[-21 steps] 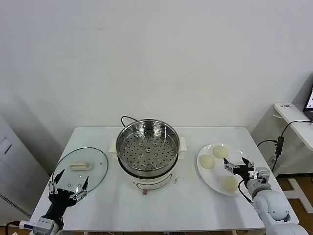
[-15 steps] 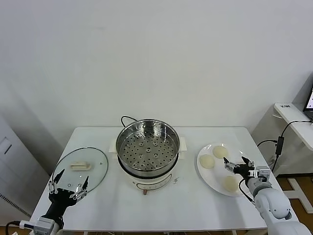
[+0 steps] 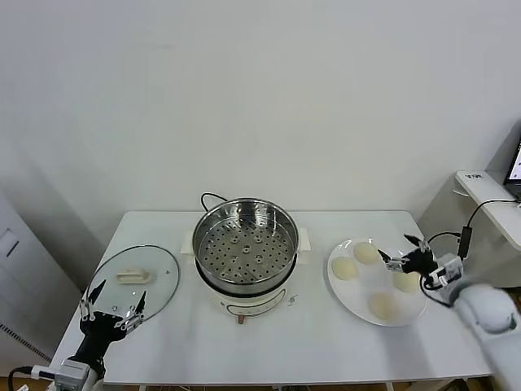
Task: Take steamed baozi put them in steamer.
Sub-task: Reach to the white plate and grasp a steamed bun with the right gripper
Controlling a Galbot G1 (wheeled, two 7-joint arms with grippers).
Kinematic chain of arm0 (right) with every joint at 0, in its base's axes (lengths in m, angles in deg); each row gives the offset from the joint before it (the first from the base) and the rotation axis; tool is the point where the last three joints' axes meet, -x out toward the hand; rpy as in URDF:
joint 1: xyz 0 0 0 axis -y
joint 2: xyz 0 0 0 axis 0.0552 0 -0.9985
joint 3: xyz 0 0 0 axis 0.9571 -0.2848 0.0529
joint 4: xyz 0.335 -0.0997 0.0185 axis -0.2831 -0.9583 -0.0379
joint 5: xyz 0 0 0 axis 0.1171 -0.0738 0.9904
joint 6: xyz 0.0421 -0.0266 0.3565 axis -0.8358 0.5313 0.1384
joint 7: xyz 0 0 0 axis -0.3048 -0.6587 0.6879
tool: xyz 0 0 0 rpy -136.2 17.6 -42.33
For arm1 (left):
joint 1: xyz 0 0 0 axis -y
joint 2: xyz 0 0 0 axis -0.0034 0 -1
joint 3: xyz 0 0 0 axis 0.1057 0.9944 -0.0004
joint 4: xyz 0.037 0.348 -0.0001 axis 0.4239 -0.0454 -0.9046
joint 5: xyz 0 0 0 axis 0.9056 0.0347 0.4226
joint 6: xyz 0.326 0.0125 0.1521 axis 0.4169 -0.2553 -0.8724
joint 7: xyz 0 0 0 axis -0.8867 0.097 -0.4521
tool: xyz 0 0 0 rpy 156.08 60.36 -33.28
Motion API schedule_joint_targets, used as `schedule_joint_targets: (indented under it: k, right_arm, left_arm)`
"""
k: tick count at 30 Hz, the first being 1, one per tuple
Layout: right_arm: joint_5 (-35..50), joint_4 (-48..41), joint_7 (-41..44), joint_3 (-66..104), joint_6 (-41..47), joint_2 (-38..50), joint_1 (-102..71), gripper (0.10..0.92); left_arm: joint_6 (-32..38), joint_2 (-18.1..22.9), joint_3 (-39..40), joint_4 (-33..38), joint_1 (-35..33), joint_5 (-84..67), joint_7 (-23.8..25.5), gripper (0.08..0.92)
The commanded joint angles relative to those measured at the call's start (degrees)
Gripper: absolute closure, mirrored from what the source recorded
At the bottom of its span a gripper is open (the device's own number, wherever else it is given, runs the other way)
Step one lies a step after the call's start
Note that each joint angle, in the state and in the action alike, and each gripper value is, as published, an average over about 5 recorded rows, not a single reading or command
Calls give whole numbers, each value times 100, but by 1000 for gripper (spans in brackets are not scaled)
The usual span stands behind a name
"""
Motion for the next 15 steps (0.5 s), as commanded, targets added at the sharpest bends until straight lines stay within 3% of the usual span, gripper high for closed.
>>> schedule_joint_targets:
  k: [1, 7, 15]
  right_arm:
    - [-1403, -909, 2386, -1908, -706, 1184, 2454, 203]
    - [-2339, -1532, 3444, -3981, -640, 574, 4502, 203]
    - [-2679, -2402, 3367, -4529, -724, -695, 4693, 203]
  left_arm:
    - [-13, -21, 1, 11, 23, -2, -3, 177]
    - [-34, -6, -1, 67, 37, -2, -13, 177]
    - [-52, 10, -17, 154, 10, 16, -23, 177]
